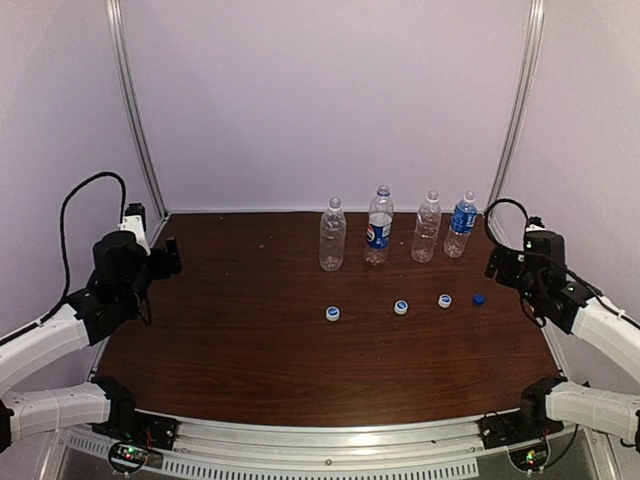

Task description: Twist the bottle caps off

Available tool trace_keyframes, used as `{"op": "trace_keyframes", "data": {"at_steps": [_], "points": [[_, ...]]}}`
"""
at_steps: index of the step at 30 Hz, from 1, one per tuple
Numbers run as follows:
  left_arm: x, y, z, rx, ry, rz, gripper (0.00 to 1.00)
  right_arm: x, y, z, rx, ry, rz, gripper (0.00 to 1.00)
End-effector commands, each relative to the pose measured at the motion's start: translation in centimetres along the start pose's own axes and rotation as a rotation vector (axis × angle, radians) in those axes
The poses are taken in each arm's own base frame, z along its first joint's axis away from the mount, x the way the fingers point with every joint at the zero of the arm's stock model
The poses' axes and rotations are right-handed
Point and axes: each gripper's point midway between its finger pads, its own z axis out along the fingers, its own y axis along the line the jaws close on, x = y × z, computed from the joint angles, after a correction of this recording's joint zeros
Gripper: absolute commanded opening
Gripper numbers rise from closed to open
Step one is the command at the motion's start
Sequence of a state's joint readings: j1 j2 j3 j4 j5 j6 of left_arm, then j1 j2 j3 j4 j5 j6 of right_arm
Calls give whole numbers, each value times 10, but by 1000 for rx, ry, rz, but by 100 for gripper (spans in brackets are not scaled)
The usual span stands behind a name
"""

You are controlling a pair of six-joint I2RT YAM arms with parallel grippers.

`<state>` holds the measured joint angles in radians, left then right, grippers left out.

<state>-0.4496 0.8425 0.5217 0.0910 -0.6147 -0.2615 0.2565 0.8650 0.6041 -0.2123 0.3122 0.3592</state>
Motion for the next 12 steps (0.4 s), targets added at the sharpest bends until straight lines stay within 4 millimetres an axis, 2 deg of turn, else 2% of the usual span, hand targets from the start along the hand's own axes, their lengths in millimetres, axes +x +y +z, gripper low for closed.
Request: {"op": "trace_keyframes", "data": {"at_steps": [1,6,12], "points": [[16,7,3,-31,20,-65,97,22,-44,-3,183,-53,180,100],[38,5,7,-29,62,-69,97,53,-51,7,224,7,184,100],[47,1,10,-15,79,-69,97,56,-47,12,201,6,174,100]]}}
